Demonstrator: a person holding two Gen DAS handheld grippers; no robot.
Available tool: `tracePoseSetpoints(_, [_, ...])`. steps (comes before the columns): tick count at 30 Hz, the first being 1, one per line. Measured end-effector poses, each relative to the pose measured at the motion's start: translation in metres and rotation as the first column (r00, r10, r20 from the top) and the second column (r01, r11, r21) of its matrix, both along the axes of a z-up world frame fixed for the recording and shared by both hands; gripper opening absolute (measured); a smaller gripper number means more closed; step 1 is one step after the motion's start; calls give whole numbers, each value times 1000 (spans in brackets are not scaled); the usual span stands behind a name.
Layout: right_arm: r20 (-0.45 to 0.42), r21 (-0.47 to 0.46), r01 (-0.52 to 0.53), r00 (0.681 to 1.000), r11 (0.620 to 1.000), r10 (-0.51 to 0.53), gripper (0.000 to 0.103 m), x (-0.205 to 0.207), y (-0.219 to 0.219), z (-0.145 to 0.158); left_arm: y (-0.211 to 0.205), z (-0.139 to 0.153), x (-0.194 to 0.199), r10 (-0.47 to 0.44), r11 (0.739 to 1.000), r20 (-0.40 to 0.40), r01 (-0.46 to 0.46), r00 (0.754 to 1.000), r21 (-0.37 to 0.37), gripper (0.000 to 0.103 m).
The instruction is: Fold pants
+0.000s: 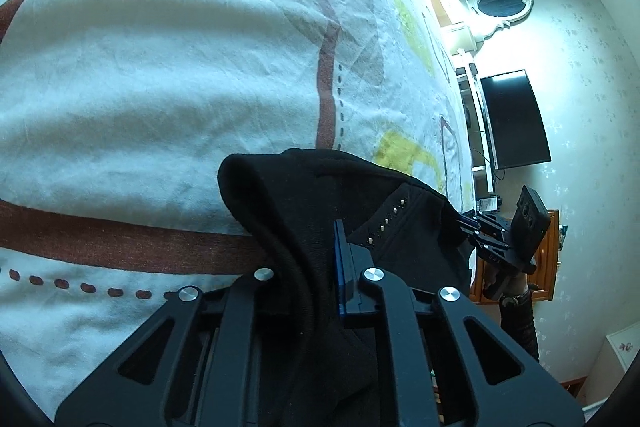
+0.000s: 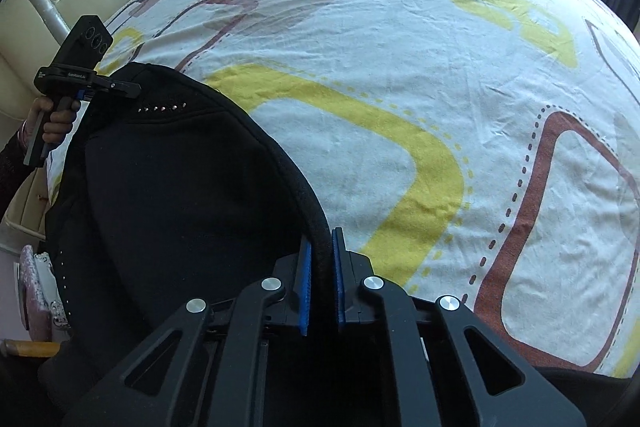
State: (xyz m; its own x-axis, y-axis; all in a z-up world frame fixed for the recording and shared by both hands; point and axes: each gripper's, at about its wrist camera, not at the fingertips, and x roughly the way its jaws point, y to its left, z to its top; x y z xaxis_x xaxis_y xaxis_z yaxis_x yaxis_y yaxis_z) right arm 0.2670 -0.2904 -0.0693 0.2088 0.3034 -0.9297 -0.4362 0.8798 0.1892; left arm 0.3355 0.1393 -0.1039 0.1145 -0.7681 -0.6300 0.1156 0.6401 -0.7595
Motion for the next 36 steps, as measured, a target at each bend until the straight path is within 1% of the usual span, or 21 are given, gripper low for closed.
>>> tracePoseSetpoints(3, [87,-12,20,996,1000,-19,9,-19,1,19,-1,18,-10,-26,998,87,31,996,-48,10])
tracePoseSetpoints(6, [162,2,47,986,999,-47,9,-43,-1,38,-4,38,-25,-59,993,174,75,983,-89,10])
tracePoseSetpoints(9, [219,42,82,972,996,-89,9,-73,-6,56,-1,55,-45,-65,981,243,107,968,-162,10])
tracePoseSetpoints(11, [261,35,87,961,996,-93,9,-97,-4,63,4,67,-62,-67,971,285,127,956,-201,10])
tracePoseSetpoints(13, [288,35,94,953,995,-100,9,-123,-1,67,9,77,-82,-79,963,323,156,943,-219,10])
tracePoseSetpoints(15, [312,31,90,945,995,-95,9,-150,2,66,14,83,-107,-92,960,356,178,930,-218,10])
tracePoseSetpoints(17, [334,3,78,940,997,-75,9,-177,7,59,23,82,-135,-93,962,362,178,927,-208,13])
tracePoseSetpoints(20, [314,-21,65,948,998,-55,10,-215,13,41,36,68,-176,-94,979,351,151,932,-140,26])
tracePoseSetpoints(21, [300,-26,60,953,998,-50,10,-226,16,32,41,60,-185,-93,983,337,140,937,-118,30])
tracePoseSetpoints(22, [279,-25,56,959,998,-47,11,-235,19,22,43,51,-196,-90,988,313,124,946,-91,32])
tracePoseSetpoints(24, [222,-28,46,974,999,-39,15,-248,25,3,51,32,-214,-57,997,260,69,964,-37,40])
tracePoseSetpoints(25, [216,-41,44,976,998,-34,17,-255,28,-3,56,24,-222,-30,999,234,38,972,-27,44])
tracePoseSetpoints(26, [235,-49,53,971,997,-40,18,-261,30,-4,62,18,-229,5,1000,211,-1,977,-18,47])
tracePoseSetpoints(27, [241,-45,61,969,997,-49,25,-265,30,-3,69,13,-236,46,999,184,-44,982,-18,61])
tracePoseSetpoints(28, [231,-26,75,971,997,-67,43,-268,30,0,79,8,-244,107,994,154,-102,982,-42,73])
tracePoseSetpoints(29, [214,23,98,972,995,-101,65,-270,26,4,89,5,-252,178,983,120,-171,977,-61,77])
tracePoseSetpoints(30, [208,72,127,968,989,-139,72,-275,22,9,100,2,-259,237,969,81,-230,968,-86,81])
tracePoseSetpoints(31, [208,115,151,963,982,-172,73,-281,19,13,109,0,-265,287,952,45,-280,957,-120,81])
tracePoseSetpoints(33, [161,192,198,960,961,-230,73,-287,10,15,122,-2,-282,398,903,-23,-396,917,-169,82])
tracePoseSetpoints(35, [102,287,268,946,920,-308,73,-292,-5,15,124,3,-295,452,862,-57,-452,890,-228,82])
tracePoseSetpoints(36, [65,336,308,935,890,-348,73,-293,-12,13,120,7,-300,472,851,-60,-473,879,-231,82])
